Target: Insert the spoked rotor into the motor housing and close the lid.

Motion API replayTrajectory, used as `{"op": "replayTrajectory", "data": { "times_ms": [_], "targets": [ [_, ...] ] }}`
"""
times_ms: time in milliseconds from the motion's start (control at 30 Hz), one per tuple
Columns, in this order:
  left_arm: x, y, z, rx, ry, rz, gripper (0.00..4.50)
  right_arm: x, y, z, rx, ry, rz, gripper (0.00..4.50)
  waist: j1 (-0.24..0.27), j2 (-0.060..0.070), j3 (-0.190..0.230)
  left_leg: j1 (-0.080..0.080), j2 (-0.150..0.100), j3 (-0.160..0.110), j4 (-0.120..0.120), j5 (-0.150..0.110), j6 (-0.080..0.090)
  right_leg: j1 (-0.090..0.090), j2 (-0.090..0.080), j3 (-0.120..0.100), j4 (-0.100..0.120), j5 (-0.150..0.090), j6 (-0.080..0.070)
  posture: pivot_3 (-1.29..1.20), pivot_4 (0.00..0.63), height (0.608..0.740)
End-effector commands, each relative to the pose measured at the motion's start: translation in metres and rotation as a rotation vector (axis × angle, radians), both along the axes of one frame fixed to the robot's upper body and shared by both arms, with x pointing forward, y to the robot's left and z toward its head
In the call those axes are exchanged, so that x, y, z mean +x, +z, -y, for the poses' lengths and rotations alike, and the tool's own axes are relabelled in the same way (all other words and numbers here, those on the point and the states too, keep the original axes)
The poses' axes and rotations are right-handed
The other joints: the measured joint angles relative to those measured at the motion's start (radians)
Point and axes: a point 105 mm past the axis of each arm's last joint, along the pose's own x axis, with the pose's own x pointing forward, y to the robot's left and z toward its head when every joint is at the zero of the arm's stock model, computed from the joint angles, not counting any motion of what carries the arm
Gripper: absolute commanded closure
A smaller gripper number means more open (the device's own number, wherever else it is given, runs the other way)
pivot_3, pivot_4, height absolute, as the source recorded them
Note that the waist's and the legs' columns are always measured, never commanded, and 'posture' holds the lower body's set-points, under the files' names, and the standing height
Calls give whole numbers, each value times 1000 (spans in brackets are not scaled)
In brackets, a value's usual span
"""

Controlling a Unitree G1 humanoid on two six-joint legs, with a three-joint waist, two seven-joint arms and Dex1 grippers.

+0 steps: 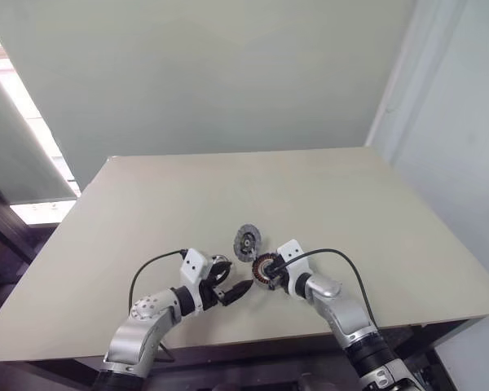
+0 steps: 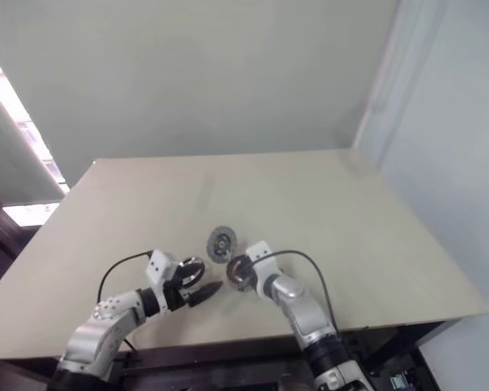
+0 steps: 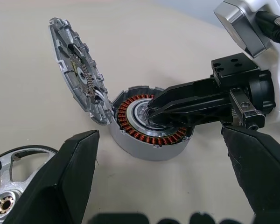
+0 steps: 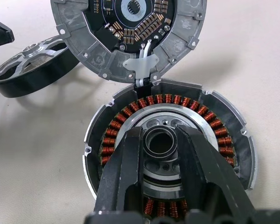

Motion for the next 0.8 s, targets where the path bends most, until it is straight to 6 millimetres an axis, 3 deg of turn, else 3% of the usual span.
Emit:
{"op": "replayTrajectory", "data": {
  "times_ms": [33, 800],
  "targets": [
    [5, 11, 1, -3, -4, 46, 0, 8, 11, 3, 13, -20, 37, 3790, 0, 0, 0, 0, 0, 0, 0, 0, 0, 0, 0, 0, 0, 0, 0, 0, 0, 740],
    [6, 11, 2, 0, -9, 48, 0, 7, 11, 0, 27, -14, 28, 3790, 0, 0, 0, 0, 0, 0, 0, 0, 0, 0, 0, 0, 0, 0, 0, 0, 0, 740]
  ]
}}
